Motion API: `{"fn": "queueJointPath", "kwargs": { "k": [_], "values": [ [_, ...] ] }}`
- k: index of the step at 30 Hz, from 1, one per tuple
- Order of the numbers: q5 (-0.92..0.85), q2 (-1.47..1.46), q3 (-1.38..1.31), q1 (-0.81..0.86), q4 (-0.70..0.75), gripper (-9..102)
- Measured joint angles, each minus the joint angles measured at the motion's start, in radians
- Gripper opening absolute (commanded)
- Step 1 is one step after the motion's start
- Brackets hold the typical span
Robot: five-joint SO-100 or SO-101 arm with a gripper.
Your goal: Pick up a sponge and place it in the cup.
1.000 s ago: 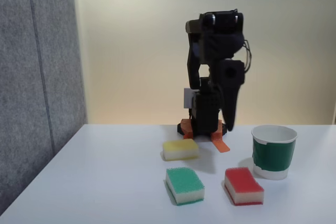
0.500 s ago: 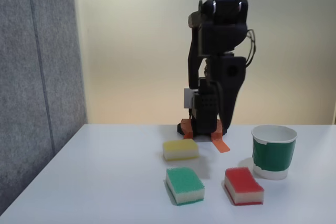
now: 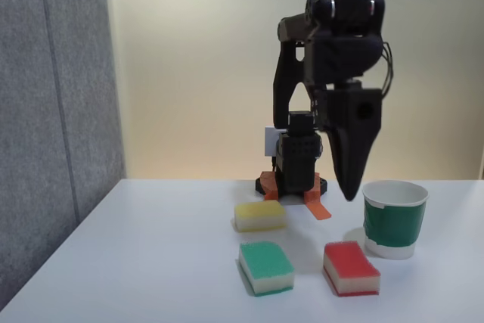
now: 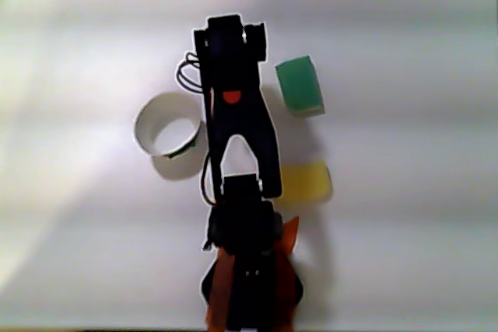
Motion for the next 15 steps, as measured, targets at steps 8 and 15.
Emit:
{"fn": "queueJointPath", "kwargs": {
  "k": [8, 15],
  "values": [
    [-0.060, -0.276, -0.311, -0.018, 0.087, 0],
    [-0.098, -0.388, -0.457, -0.026, 0.166, 0]
  ]
}}
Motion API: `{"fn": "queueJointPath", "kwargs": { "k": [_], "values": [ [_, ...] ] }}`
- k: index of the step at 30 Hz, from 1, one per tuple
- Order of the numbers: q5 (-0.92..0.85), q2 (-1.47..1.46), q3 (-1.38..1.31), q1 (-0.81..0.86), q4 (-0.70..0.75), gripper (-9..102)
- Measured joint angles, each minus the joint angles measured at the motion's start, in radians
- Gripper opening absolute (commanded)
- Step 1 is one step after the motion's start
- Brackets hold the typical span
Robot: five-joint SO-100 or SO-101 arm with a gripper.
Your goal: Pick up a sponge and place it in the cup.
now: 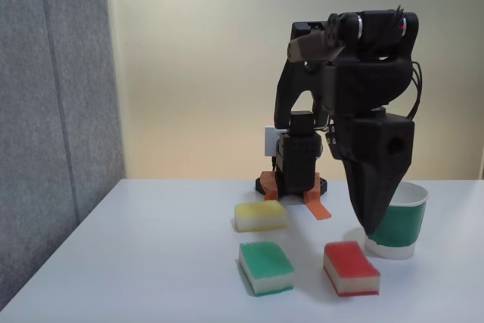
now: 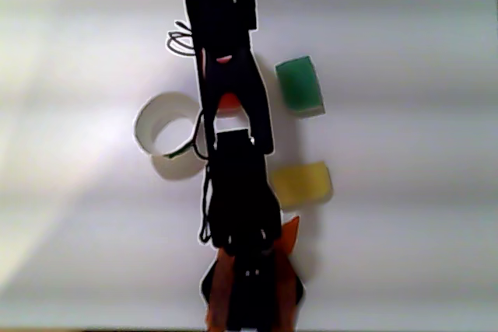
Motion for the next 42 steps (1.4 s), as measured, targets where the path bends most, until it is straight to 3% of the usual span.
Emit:
{"fn": "queueJointPath", "kwargs": {
  "k": [8, 21, 33, 42],
  "values": [
    [-0.107, -0.006, -0.021, -0.040, 0.017, 0],
    [-0.448, -0.020, 0.017, -0.121, 0.017, 0],
    [-0.753, 0.066, 0.178, -0.138, 0.017, 0],
    [-0.851, 0.129, 0.250, -0.080, 0.011, 0]
  ]
}}
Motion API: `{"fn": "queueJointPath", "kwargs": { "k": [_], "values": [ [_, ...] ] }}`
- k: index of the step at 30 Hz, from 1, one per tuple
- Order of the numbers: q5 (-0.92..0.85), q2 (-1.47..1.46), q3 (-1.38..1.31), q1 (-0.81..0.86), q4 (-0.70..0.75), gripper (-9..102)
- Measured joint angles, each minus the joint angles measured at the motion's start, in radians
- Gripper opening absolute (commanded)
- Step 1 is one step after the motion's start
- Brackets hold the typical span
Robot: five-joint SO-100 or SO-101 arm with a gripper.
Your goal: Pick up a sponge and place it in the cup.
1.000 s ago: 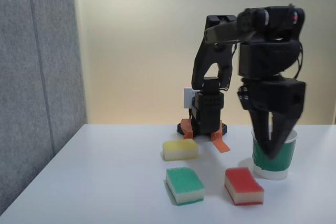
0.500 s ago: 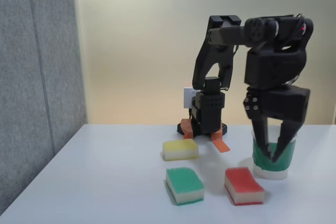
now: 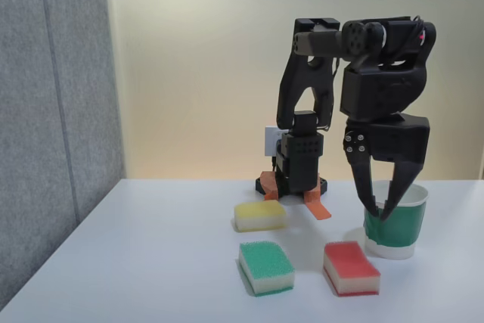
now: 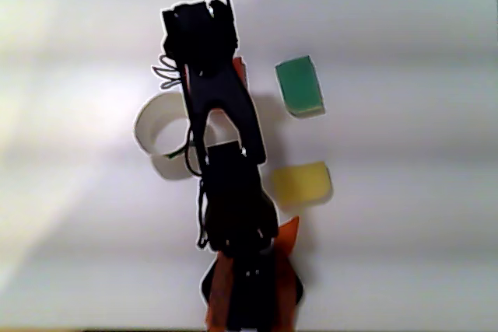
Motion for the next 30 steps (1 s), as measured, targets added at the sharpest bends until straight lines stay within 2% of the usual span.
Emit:
{"fn": "queueJointPath", "kwargs": {
  "k": [22, 30],
  "values": [
    [-0.233, -0.097, -0.095, 0.066, -0.032, 0],
    [-0.270, -0.098, -0.095, 0.091, 0.014, 7]
  ]
}}
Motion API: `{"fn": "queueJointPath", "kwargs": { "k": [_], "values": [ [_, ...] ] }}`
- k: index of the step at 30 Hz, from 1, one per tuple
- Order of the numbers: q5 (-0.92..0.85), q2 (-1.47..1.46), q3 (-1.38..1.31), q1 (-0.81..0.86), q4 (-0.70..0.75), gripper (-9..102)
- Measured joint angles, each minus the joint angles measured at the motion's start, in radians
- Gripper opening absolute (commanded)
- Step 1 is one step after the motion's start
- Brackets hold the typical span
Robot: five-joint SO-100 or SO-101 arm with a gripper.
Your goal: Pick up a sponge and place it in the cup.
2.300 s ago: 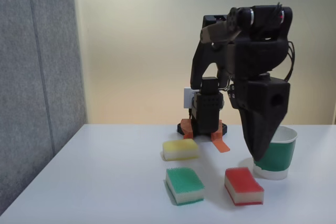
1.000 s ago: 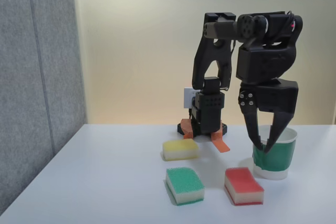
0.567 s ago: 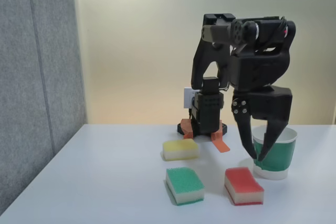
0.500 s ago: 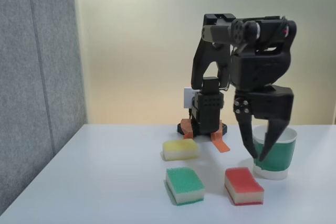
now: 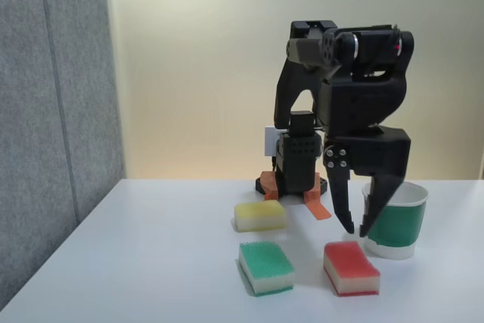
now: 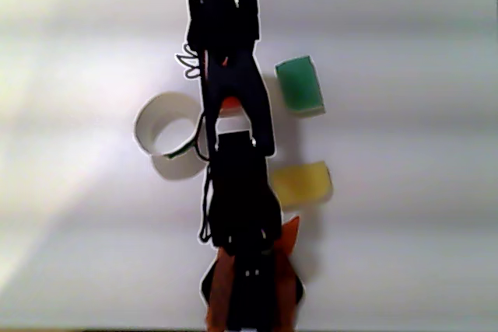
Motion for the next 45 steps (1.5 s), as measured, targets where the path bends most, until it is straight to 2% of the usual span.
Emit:
{"fn": "queueJointPath", "kwargs": {
  "k": [15, 32, 35, 40, 45],
  "values": [
    [0.025, -0.046, -0.055, -0.048, 0.000, 34],
    [-0.081, -0.216, -0.149, -0.097, -0.008, 36],
    [-0.083, -0.196, -0.077, -0.084, -0.074, 36],
    [-0.071, -0.025, 0.241, -0.086, -0.255, 36],
    [-0.071, 0.071, 0.403, -0.071, -0.322, 36]
  ]
}}
